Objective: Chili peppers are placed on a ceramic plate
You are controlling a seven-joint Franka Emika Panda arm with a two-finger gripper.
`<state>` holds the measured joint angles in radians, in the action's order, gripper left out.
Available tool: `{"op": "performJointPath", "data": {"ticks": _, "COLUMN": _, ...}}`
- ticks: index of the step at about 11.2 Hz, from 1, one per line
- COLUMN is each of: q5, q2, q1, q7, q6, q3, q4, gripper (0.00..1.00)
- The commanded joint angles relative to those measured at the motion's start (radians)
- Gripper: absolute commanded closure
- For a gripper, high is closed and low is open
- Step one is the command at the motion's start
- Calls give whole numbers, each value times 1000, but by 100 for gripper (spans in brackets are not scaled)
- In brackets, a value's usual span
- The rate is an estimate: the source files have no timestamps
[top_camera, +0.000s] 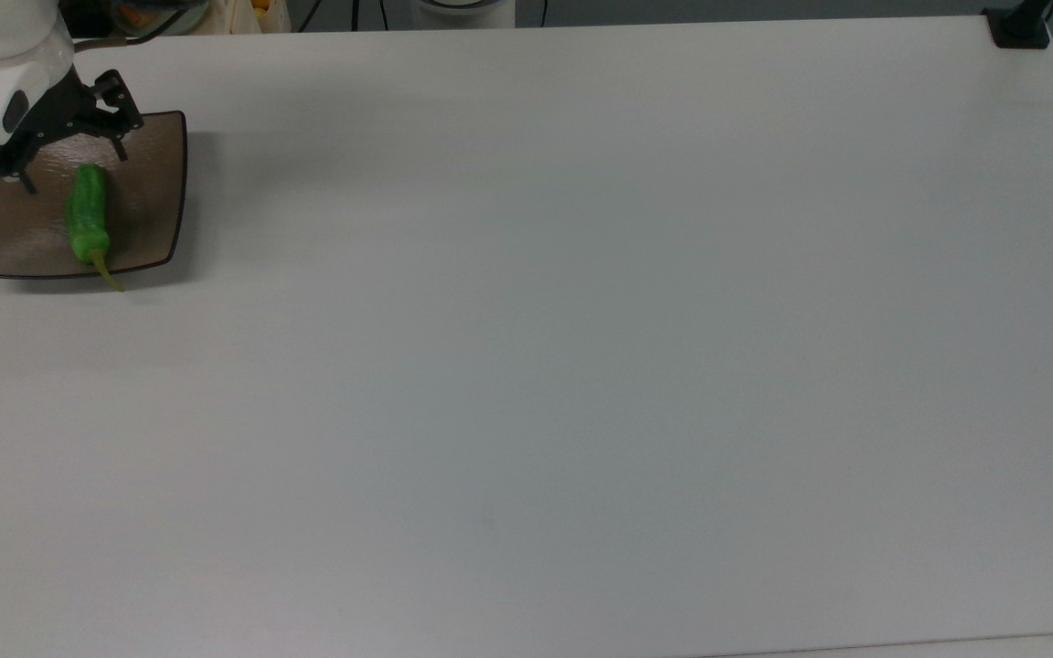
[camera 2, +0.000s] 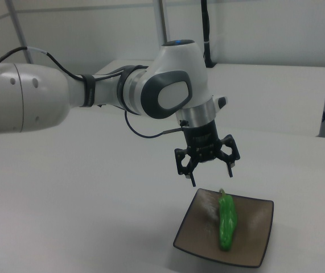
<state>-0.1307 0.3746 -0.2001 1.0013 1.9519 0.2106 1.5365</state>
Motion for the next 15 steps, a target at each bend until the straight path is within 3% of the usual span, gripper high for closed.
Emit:
{"op": "performJointPath", "data": {"ticks": 1, "q5": 16, "q2": -39, "q1": 7, "q7": 11, "q6": -21, "q3": 0, "q4": 34, "gripper": 0}}
{"op": "performJointPath", "data": {"ticks": 4, "q5": 40, "q2": -43, "q1": 21, "q7": -65, "q6": -53, "q3": -14, "q4": 28, "gripper": 0}}
{"op": "performJointPath", "data": {"ticks": 7, "q5": 127, "q2": -75, "q1": 21, "q7": -148, "q6": -125, "q3": -36, "q4": 22, "gripper": 0}}
{"op": "performJointPath", "data": {"ticks": 15, "q5": 175, "q2": -193, "q1": 31, "q7": -452, "q6": -240, "q3": -198, "q4": 22, "gripper": 0}}
